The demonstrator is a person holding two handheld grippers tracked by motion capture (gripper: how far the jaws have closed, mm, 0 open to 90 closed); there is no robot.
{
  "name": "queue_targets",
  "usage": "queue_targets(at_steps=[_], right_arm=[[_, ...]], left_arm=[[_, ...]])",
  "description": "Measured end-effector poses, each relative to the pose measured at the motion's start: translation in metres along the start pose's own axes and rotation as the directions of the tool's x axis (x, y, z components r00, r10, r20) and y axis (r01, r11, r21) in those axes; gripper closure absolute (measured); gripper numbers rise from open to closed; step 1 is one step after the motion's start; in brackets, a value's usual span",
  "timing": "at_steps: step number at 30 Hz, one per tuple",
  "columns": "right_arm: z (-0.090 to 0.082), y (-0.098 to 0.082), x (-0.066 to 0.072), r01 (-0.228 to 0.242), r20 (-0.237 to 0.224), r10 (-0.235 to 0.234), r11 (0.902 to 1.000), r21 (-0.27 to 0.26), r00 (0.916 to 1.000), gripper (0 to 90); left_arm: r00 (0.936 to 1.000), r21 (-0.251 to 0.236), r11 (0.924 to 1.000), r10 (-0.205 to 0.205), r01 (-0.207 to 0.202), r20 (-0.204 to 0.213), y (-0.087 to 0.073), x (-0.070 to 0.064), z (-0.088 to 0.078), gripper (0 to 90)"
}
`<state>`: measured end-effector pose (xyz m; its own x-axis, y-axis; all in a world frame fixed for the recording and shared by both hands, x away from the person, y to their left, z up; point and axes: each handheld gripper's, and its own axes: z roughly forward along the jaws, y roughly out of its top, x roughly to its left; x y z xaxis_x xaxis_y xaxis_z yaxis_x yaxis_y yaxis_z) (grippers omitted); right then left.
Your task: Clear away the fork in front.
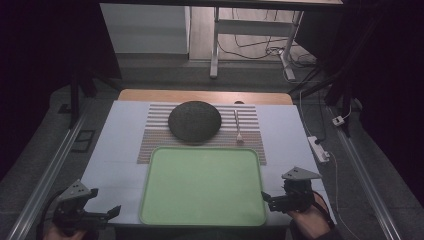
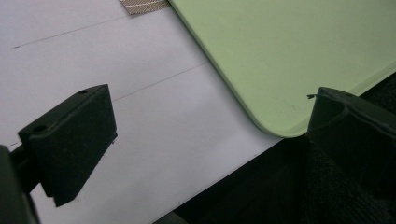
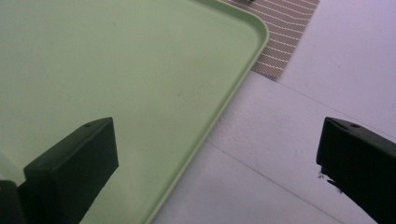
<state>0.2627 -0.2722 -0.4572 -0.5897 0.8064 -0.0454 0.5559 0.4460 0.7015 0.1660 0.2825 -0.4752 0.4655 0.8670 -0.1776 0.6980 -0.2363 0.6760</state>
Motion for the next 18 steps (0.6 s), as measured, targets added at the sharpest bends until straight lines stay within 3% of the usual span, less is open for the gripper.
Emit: queue_targets(at_steps=[3, 7, 10, 12, 16, 18], right_arm=[[0.006, 0.003, 0.000, 0.049, 0.007, -0.049, 0.9988, 0.006, 0.9988, 0.0], [0.014, 0.008, 0.000, 0.069, -0.012, -0.069, 0.9976, 0.006, 0.9976, 0.0], [0.018, 0.010, 0.001, 0.108, -0.015, -0.107, 0.9941, 0.014, 0.9941, 0.0], [0.023, 0.016, 0.002, 0.159, -0.014, -0.159, 0.9867, 0.033, 0.9872, 0.0], [0.028, 0.022, 0.002, 0.161, -0.025, -0.160, 0.9866, 0.026, 0.9868, 0.0], [0.033, 0.030, 0.004, 0.186, -0.013, -0.185, 0.9819, 0.038, 0.9826, 0.0]], left_arm=[[1.0000, 0.001, 1.0000, 0.003, -0.003, 0.000, 0.000, 0.000, 0.000, 1.5], [1.0000, 0.005, 1.0000, 0.002, -0.002, -0.001, 0.001, 0.000, 0.001, 1.6], [1.0000, 0.005, 1.0000, 0.002, -0.002, -0.001, 0.001, 0.001, 0.001, 1.6], [1.0000, 0.006, 1.0000, 0.002, -0.002, 0.002, 0.001, 0.001, 0.001, 1.6], [1.0000, 0.006, 1.0000, 0.002, -0.002, 0.001, 0.002, 0.001, 0.002, 1.6], [1.0000, 0.006, 1.0000, 0.000, 0.000, 0.002, 0.002, 0.001, 0.002, 1.6]])
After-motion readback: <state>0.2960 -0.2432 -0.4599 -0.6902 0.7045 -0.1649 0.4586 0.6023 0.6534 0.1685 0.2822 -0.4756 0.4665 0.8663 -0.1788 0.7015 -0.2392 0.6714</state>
